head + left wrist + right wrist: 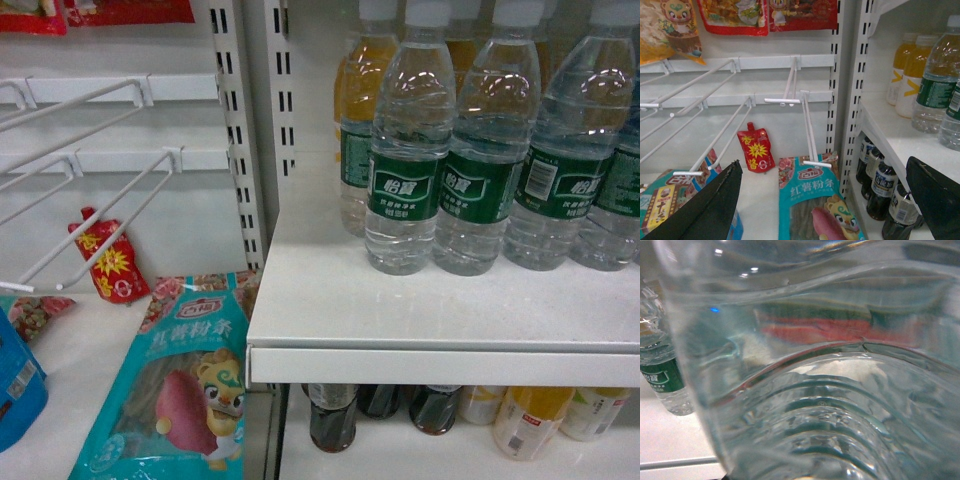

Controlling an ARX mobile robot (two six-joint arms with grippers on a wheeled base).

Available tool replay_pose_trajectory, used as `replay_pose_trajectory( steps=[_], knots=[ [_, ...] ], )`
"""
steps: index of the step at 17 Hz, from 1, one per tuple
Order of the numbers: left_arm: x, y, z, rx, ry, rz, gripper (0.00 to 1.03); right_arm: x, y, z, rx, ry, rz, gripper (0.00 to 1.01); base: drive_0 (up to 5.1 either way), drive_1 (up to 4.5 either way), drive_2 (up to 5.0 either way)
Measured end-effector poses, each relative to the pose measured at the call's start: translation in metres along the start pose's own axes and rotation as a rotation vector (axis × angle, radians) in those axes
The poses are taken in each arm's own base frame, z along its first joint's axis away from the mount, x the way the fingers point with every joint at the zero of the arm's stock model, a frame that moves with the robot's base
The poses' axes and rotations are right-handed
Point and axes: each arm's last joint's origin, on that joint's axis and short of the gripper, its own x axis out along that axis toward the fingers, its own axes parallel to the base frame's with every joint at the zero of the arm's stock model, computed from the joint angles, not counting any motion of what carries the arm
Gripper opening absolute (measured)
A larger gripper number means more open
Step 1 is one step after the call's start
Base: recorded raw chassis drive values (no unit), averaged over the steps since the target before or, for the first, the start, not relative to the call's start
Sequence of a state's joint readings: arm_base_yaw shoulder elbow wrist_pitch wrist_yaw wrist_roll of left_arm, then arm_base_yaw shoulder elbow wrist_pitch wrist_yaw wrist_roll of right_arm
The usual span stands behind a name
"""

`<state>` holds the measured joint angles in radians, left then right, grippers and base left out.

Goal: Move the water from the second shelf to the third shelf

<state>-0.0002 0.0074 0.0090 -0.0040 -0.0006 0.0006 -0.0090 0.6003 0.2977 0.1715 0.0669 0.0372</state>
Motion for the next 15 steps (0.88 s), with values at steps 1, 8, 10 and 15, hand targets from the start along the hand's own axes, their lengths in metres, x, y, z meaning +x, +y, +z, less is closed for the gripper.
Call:
replay_pose_trajectory(
  steps=[1,8,10,15],
  knots=[
    [0.0,0.0,0.0,0.0,0.0,0.0,0.98,0.0,0.0,0.0,0.0,-0.001,0.0,0.4,-5.0,2.43,2.4],
    [0.0,0.0,0.0,0.0,0.0,0.0,0.98,0.0,0.0,0.0,0.0,-0.001,0.002,0.4,-5.0,2.43,2.4],
    [0.0,0.0,0.0,0.0,0.0,0.0,0.98,0.0,0.003,0.004,0.063,-0.057,0.022,0.4,0.0,0.0,0.0],
    [0.0,0.0,0.0,0.0,0.0,0.0,0.98,0.008,0.023,-0.004,0.084,-0.017,0.215,0.4,0.0,0.0,0.0]
  ],
)
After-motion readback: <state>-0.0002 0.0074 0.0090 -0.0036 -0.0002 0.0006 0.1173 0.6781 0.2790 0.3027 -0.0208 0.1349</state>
